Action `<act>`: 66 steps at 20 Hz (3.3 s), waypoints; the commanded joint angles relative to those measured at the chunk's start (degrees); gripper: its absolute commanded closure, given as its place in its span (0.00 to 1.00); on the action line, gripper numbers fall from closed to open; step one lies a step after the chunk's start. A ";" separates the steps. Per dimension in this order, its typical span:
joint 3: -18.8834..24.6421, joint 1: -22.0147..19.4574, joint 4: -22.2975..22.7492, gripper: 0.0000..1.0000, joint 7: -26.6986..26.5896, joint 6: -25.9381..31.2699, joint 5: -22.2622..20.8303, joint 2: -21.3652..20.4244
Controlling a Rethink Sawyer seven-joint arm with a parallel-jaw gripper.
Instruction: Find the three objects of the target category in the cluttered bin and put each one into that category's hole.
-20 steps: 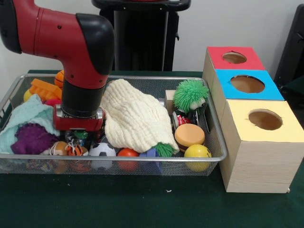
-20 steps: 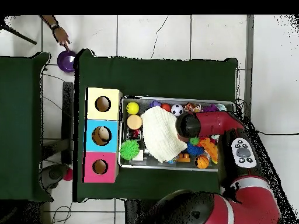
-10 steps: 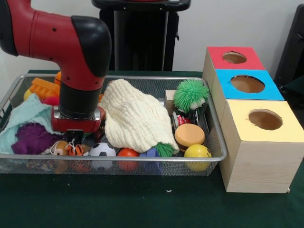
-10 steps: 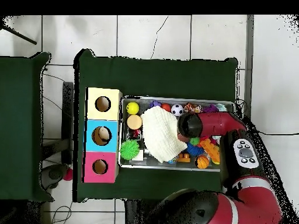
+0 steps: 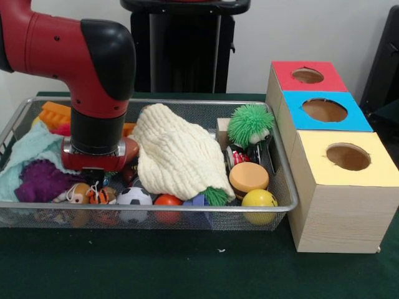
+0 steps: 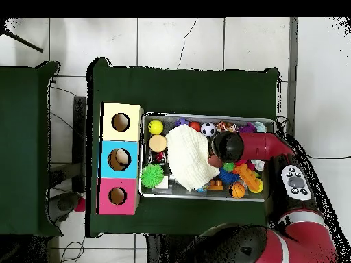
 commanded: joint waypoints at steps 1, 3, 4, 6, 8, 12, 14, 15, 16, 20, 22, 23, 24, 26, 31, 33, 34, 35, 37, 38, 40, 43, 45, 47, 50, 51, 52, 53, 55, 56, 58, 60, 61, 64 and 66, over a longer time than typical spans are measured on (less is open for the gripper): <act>2.88 -2.24 4.38 1.00 -6.92 10.04 0.78 2.80; 3.32 -2.75 5.16 1.00 -6.60 10.14 1.64 2.20; 4.00 -3.24 5.57 0.00 -7.62 9.81 1.79 2.09; 4.57 -3.73 5.74 0.00 -7.60 9.70 2.33 2.14; 4.79 -3.80 5.84 0.00 -7.51 9.65 2.43 2.10; 4.93 -3.91 6.01 0.00 -7.38 10.31 2.60 1.82; 4.88 -4.01 6.15 0.00 -7.32 10.53 2.66 1.78; 4.84 -4.00 6.19 0.00 -7.35 10.65 2.64 1.72; 4.68 -3.85 6.11 0.00 -7.46 11.04 2.62 1.71; 3.90 -3.12 5.50 0.00 -7.86 11.84 1.91 2.01; 3.33 -2.60 5.10 0.00 -7.45 11.23 1.20 2.33; 3.01 -2.31 4.92 0.00 -7.06 10.60 0.76 2.51; 2.64 -2.00 4.72 0.00 -6.43 9.86 0.36 2.77; 1.99 -1.45 4.22 0.00 -5.19 8.73 -0.17 3.64; 0.12 0.41 3.53 0.00 -1.46 6.29 -0.96 4.97; -0.53 1.07 3.44 0.00 -0.54 5.84 -1.00 5.21; -0.82 1.34 3.31 0.00 -0.16 5.52 -1.01 5.46; -1.11 1.60 3.18 0.00 0.22 5.20 -1.03 5.71; -1.65 1.95 3.29 0.00 0.74 4.72 -1.00 5.77; -1.84 2.09 3.20 0.00 0.62 4.72 -1.00 5.92; -2.12 2.33 2.83 0.00 -0.05 4.82 -1.20 6.34; -2.61 2.54 2.18 0.00 -1.10 4.14 -2.04 7.26; -2.69 2.31 1.94 0.00 -1.41 2.66 -2.55 8.05; -2.91 2.24 1.54 0.00 -1.52 1.37 -3.13 8.81; -3.35 2.43 0.89 0.00 -1.84 0.59 -3.93 9.56; -3.57 2.57 0.69 0.00 -1.95 0.59 -4.17 9.73; -3.74 2.62 0.53 0.00 -1.94 0.42 -4.34 9.97; -3.90 2.72 0.38 0.00 -2.00 0.34 -4.50 10.12; -4.20 2.89 0.01 0.00 -1.80 -0.09 -4.71 10.63; -4.31 2.92 -0.10 0.00 -1.60 -0.52 -4.79 10.87; -4.53 2.97 -0.34 0.00 -1.29 -1.26 -4.99 11.40; -4.57 2.90 -0.47 0.00 -0.84 -2.12 -5.00 11.88; -4.50 2.77 -0.46 0.00 -0.53 -2.77 -4.93 12.08; -4.53 2.68 -0.50 0.00 0.06 -4.25 -4.78 12.55; -4.55 2.70 -0.62 0.00 0.07 -4.43 -4.66 12.82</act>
